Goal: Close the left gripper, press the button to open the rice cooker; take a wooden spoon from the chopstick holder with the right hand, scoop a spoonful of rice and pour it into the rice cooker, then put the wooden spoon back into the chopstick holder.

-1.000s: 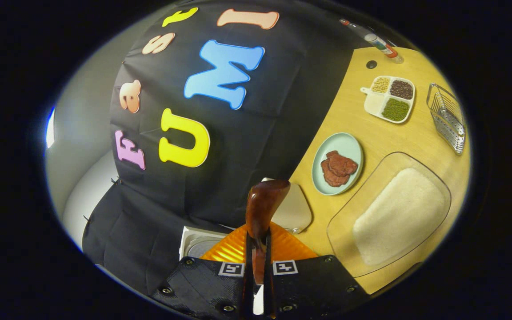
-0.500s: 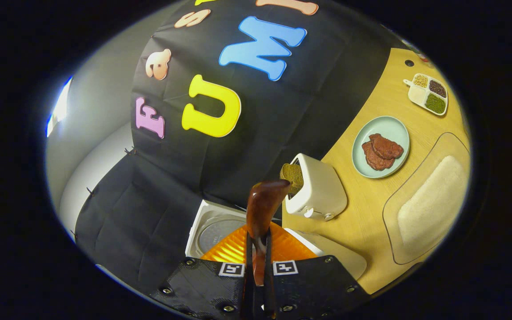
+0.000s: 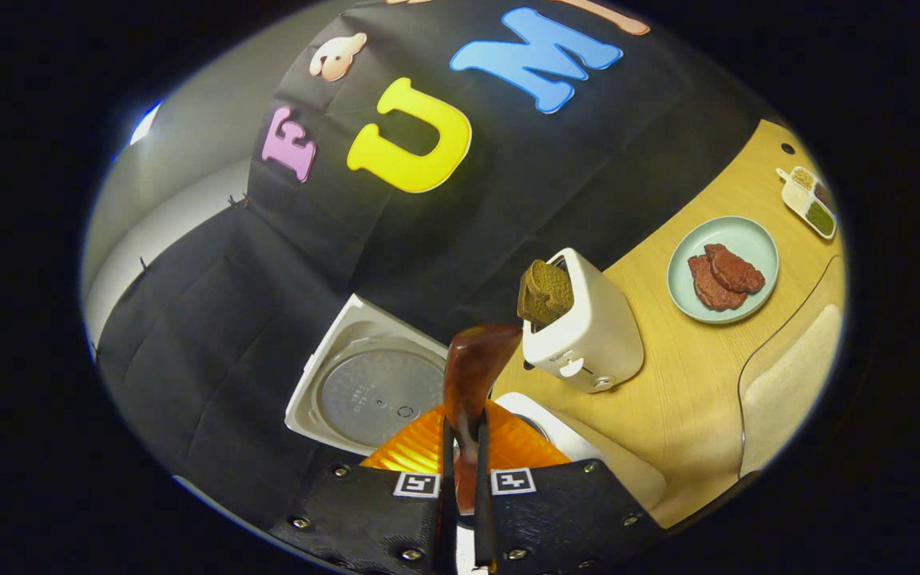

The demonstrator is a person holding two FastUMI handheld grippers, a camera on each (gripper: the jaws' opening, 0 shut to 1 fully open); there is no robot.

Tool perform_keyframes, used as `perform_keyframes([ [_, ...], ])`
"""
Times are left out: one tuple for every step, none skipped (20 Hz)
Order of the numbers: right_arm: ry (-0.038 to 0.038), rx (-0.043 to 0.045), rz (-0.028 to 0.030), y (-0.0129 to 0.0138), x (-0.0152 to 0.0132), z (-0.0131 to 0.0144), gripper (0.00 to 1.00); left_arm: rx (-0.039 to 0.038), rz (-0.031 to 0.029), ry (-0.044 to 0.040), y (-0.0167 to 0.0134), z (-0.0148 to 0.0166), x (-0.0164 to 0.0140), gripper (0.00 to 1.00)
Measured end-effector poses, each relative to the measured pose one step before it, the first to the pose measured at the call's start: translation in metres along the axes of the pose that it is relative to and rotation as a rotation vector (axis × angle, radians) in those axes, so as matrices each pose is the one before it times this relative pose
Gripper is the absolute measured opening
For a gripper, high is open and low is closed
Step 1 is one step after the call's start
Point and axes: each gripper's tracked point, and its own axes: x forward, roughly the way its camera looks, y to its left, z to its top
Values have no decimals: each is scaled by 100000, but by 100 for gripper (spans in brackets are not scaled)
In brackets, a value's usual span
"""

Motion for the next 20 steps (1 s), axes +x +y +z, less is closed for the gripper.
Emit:
perform_keyframes([
  [1070,-5280,-688,84,529,-467,9,-198,720,499,237,-191,-137,96],
  [1078,-6611,-502,345,523,-663,9,-90,715,417,257,-203,-107,96],
  [1023,-7172,-409,361,491,-620,9,-80,590,232,236,-136,-105,95],
  [859,-7053,-263,375,456,-406,9,-90,557,383,190,-204,-77,99],
  [714,-6345,309,486,202,-448,9,-186,452,277,190,-103,20,99],
  [648,-5135,557,500,251,-235,9,-330,449,235,237,-85,-149,95],
  [649,-4574,947,608,182,-363,9,-295,400,432,149,-287,-7,95],
  [502,-4525,768,397,120,-167,9,-329,365,289,123,-236,-170,96],
  [534,-4774,420,413,97,-201,9,-292,376,141,189,-1,-13,95],
  [269,-5378,56,204,-24,-25,8,-325,207,157,87,-133,-106,100],
  [-304,-5215,231,434,-81,12,8,-363,87,41,87,-29,-95,99],
  [-507,-4948,-36,312,-52,49,9,-251,115,69,10,-81,45,99],
  [-747,-4310,272,450,-75,73,9,-264,-163,16,-54,10,63,99],
  [-1068,-4136,176,334,-108,265,8,-207,-64,-12,-17,-57,9,100],
  [-1024,-4058,170,239,-147,253,9,-236,-284,-71,-107,-38,73,100],
  [-602,-4782,206,263,-52,209,8,-188,-287,-122,-94,13,-10,100],
  [-1087,-5408,220,257,-98,308,9,-100,-263,-84,-50,12,93,100],
  [-1760,-5743,-152,155,-254,549,8,-76,-261,-106,-70,71,29,99],
  [-2132,-5962,-54,398,-245,478,8,-95,-239,-289,-60,181,119,99],
  [-1832,-5632,93,283,-158,457,9,-61,-247,-201,-35,22,30,99],
])
